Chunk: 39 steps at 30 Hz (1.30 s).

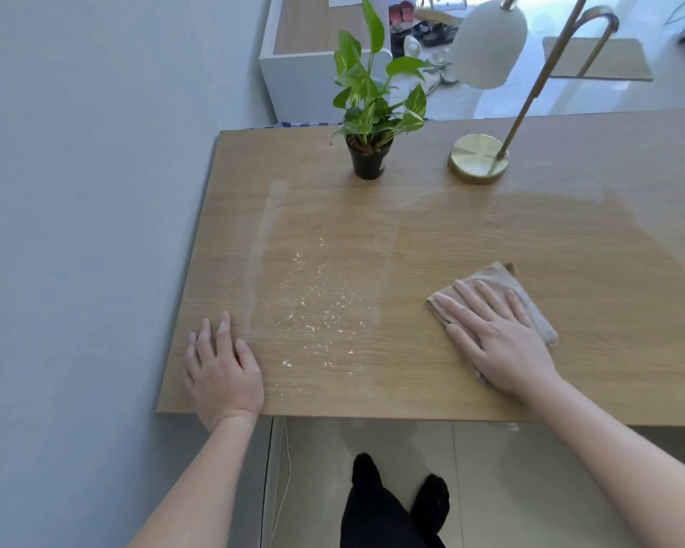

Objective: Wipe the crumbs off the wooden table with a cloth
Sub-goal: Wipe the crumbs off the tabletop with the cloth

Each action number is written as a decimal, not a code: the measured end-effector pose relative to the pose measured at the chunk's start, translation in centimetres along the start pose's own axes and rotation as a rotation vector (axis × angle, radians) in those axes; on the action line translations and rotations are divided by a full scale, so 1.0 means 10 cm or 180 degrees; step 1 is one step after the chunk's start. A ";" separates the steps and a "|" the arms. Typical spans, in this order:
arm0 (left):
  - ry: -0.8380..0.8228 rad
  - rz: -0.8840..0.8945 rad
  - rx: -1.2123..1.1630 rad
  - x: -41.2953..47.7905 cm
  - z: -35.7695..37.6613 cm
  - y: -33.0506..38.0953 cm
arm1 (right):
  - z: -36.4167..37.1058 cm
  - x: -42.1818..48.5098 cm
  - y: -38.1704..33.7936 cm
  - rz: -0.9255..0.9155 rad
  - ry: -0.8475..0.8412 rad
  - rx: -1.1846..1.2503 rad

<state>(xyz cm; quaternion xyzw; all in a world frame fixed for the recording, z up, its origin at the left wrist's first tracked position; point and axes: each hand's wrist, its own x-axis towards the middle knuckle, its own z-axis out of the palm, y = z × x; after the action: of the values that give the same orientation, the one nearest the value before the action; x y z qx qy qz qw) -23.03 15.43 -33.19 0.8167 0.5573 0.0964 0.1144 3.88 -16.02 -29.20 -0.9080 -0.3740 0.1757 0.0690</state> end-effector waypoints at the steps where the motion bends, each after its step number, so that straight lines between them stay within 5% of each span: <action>1: -0.0007 -0.0003 -0.0017 0.01 0.00 0.01 | -0.03 0.13 -0.02 0.0167 0.0072 0.0021; 7: 0.0021 0.0034 -0.0014 0.02 -0.01 -0.02 | -0.07 1.09 -0.67 0.1036 0.0292 0.0288; 11: -0.0029 0.0054 -0.0017 0.02 -0.02 -0.02 | 0.03 1.09 -1.03 0.0416 0.0201 0.0088; 16: -0.0187 0.0314 0.0014 0.09 -0.08 -0.13 | -0.02 0.60 -0.61 -0.0058 -0.0039 0.0019; 20: -0.0304 0.1007 0.0173 0.40 -0.20 -0.48 | -0.17 0.80 -0.46 0.0442 0.0094 0.0102; 26: -0.0422 0.1091 0.0122 0.57 -0.19 -0.63 | -0.24 1.76 -1.00 0.1520 0.0354 0.0411; 34: -0.0425 0.1091 0.0098 0.56 -0.22 -0.61 | -0.02 1.23 -1.21 -0.0175 0.0015 0.0112; 39: -0.0383 0.1096 0.0062 0.57 -0.23 -0.60 | -0.18 1.06 -0.75 0.0046 0.0008 0.0104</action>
<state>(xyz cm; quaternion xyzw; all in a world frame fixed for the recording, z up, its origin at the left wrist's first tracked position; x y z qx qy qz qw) -27.02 23.03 -32.57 0.9054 0.4023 0.0601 0.1214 6.66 -3.23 -28.46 -0.9097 -0.3644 0.1812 0.0830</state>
